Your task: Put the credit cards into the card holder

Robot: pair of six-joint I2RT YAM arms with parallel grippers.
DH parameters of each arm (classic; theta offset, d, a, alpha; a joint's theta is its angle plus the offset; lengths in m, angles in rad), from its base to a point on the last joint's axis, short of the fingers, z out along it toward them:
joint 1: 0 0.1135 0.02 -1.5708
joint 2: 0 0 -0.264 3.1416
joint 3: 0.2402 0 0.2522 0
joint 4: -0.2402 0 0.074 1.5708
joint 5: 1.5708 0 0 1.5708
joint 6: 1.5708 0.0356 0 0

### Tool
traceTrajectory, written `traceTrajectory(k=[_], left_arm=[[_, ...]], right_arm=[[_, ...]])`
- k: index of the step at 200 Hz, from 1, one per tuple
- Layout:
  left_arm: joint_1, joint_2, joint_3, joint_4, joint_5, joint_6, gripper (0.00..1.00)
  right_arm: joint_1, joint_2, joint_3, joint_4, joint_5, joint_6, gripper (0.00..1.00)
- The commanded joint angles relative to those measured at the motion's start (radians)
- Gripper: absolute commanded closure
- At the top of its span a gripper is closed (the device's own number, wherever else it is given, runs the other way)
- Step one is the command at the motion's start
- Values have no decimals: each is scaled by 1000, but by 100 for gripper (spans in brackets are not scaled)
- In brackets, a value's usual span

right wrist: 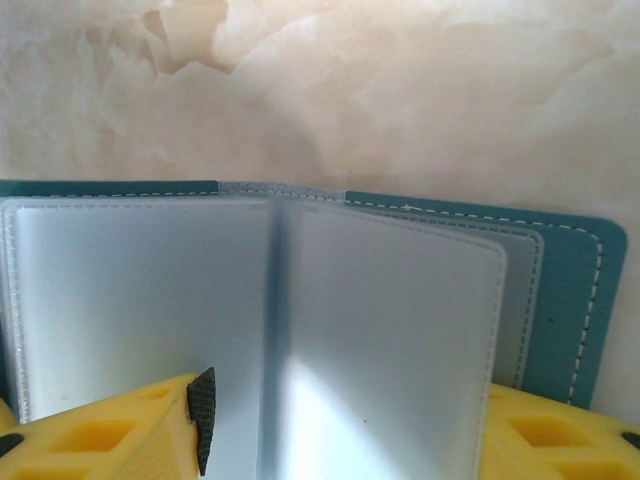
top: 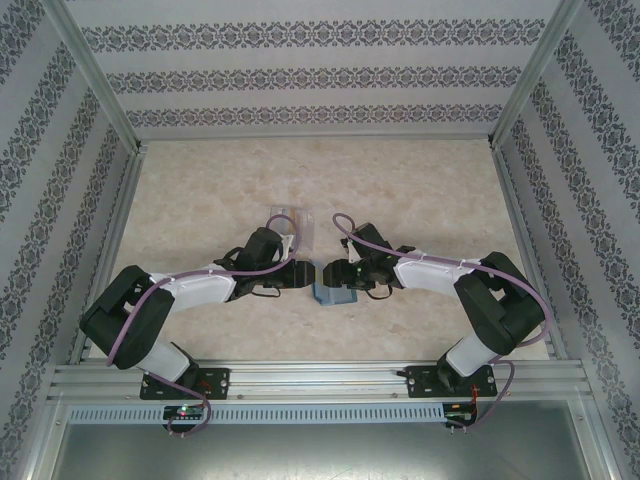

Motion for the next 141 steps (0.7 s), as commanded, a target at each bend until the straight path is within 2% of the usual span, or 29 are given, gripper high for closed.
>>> traceTrajectory(k=[1, 60, 80, 133, 141], left_arm=[[12, -39, -24, 34, -14, 0, 54], [15, -48, -25, 35, 0, 7, 56], [16, -37, -34, 82, 30, -10, 51], [16, -21, -25, 99, 41, -12, 48], [16, -11, -21, 101, 48, -14, 45]], right_arm=[[10, -9, -7, -57, 63, -32, 39], [9, 18, -6, -42, 49, -22, 40], [14, 23, 2, -42, 41, -23, 40], [16, 32, 3, -39, 41, -23, 40], [16, 34, 5, -39, 38, -22, 40]])
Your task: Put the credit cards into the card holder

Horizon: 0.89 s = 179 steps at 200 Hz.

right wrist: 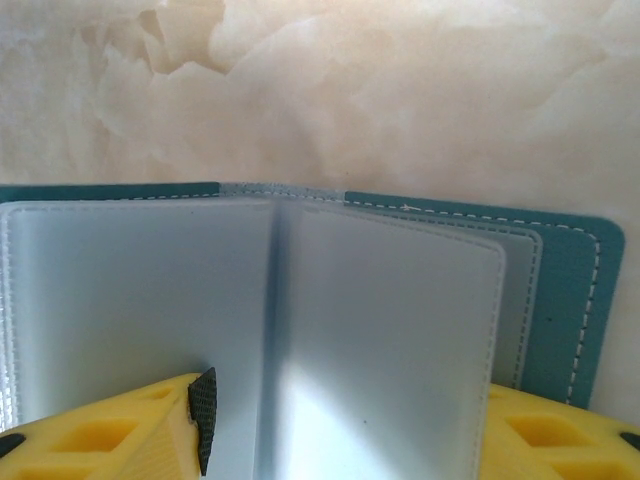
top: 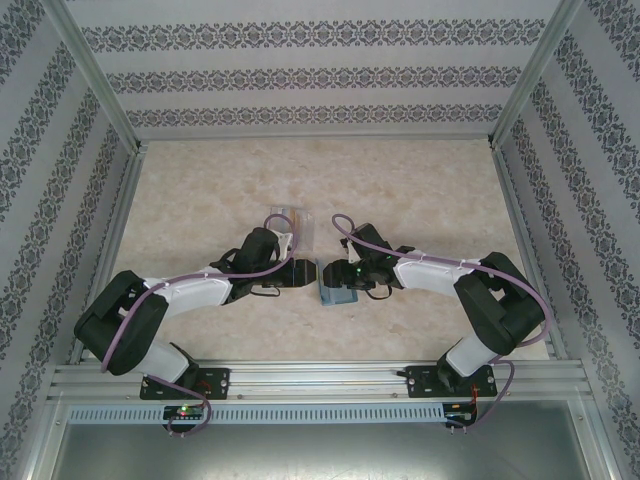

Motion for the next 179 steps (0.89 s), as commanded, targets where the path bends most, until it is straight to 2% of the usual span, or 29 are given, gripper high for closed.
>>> traceTrajectory(k=[1, 14, 47, 61, 81, 92, 120, 151, 179], left_arm=[[14, 25, 3, 47, 28, -7, 45], [14, 35, 5, 57, 36, -11, 33], [14, 29, 2, 72, 34, -21, 30], [14, 33, 7, 49, 16, -14, 38], [14, 40, -7, 77, 25, -21, 57], [14, 36, -19, 96, 22, -29, 64], [14, 32, -16, 77, 10, -19, 67], [14, 41, -12, 74, 18, -11, 77], [14, 50, -12, 72, 17, -9, 80]], right_arm=[[11, 33, 3, -37, 24, -16, 40], [12, 35, 6, -37, 24, -18, 40], [18, 42, 9, -44, 32, -17, 38], [19, 44, 11, -46, 39, -15, 36], [18, 44, 12, -47, 36, -15, 35], [18, 42, 13, -50, 39, -16, 35], [18, 42, 11, -50, 40, -16, 35], [19, 44, 11, -50, 40, -16, 36], [18, 45, 11, -48, 38, -15, 36]])
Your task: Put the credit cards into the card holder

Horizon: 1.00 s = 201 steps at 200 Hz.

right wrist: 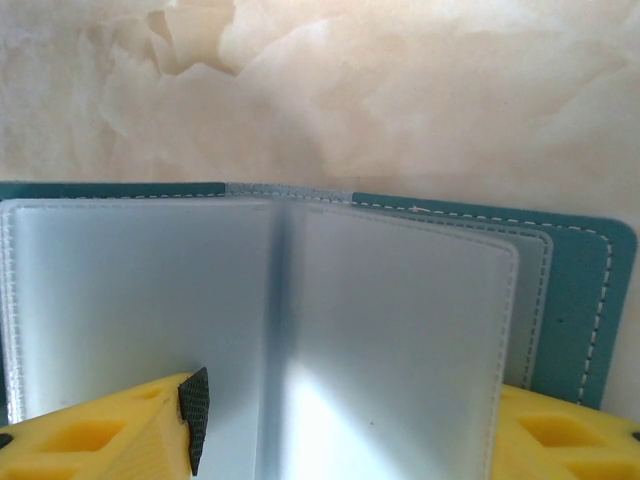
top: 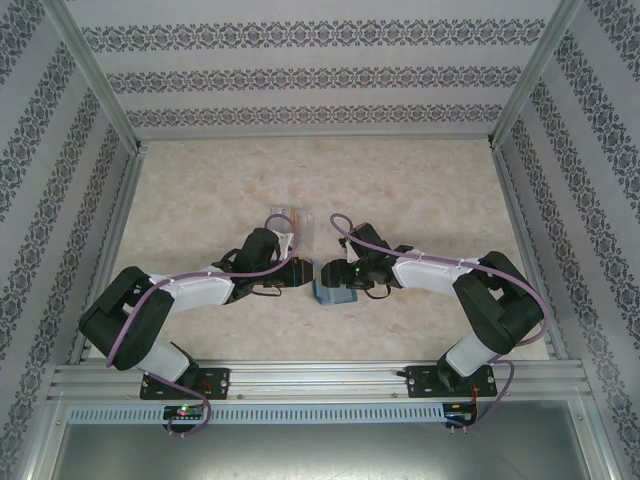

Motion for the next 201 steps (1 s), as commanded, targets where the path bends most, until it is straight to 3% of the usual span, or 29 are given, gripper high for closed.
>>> traceTrajectory(k=[1, 98, 141, 201], left_arm=[[9, 20, -6, 25, 0, 14, 80], [9, 62, 31, -9, 25, 37, 73], [9, 68, 34, -30, 7, 46, 80], [9, 90, 43, -59, -8, 58, 85]], right_arm=[[11, 37, -2, -42, 36, -15, 36], [10, 45, -3, -37, 34, -17, 37], [8, 27, -10, -42, 57, -5, 34], [-46, -147, -102, 20, 78, -1, 33]])
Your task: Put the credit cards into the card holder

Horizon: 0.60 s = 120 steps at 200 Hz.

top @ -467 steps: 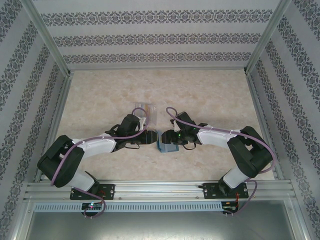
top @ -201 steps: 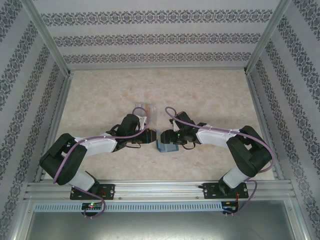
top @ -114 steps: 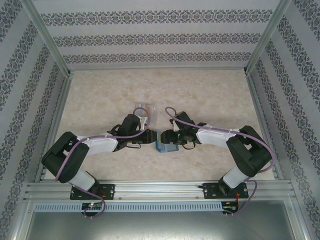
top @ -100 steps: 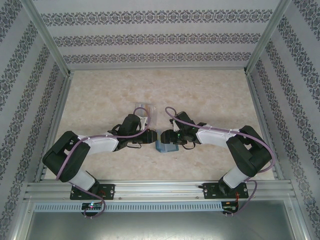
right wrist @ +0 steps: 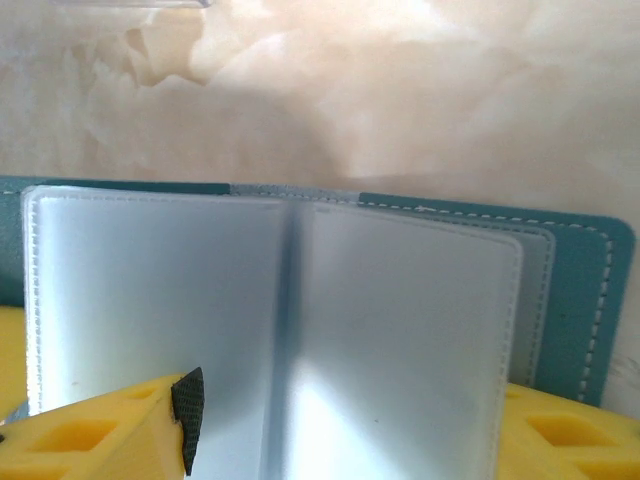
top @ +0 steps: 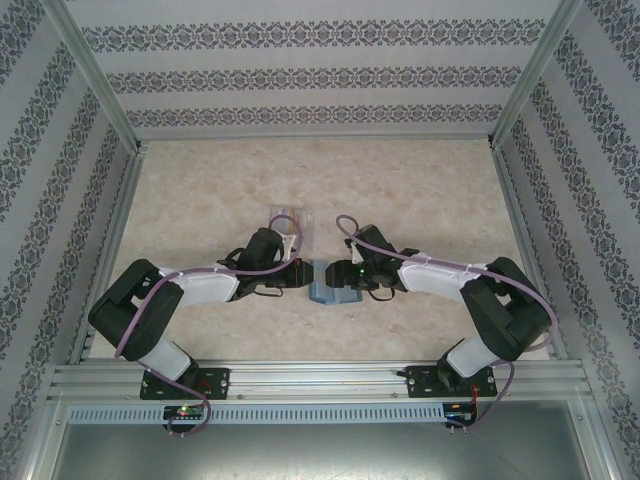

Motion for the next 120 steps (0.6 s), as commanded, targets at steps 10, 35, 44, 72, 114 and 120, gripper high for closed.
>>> traceTrajectory(k=[10, 35, 44, 72, 114, 120], left_arm=[[9, 21, 22, -49, -13, 30, 86], [9, 19, 22, -47, -15, 31, 88], [9, 20, 23, -44, -15, 30, 89], [9, 20, 24, -36, -9, 22, 91], [9, 3, 19, -39, -7, 17, 94], [9, 3, 20, -39, -8, 17, 95]], right_arm=[[-31, -112, -65, 29, 40, -3, 32], [-29, -170, -102, 82, 11, -9, 29], [-19, -173, -101, 86, 3, -14, 28], [19, -197, -119, 103, 51, 3, 25], [27, -357, -169, 82, 164, 31, 22], [28, -376, -169, 73, 170, 30, 21]])
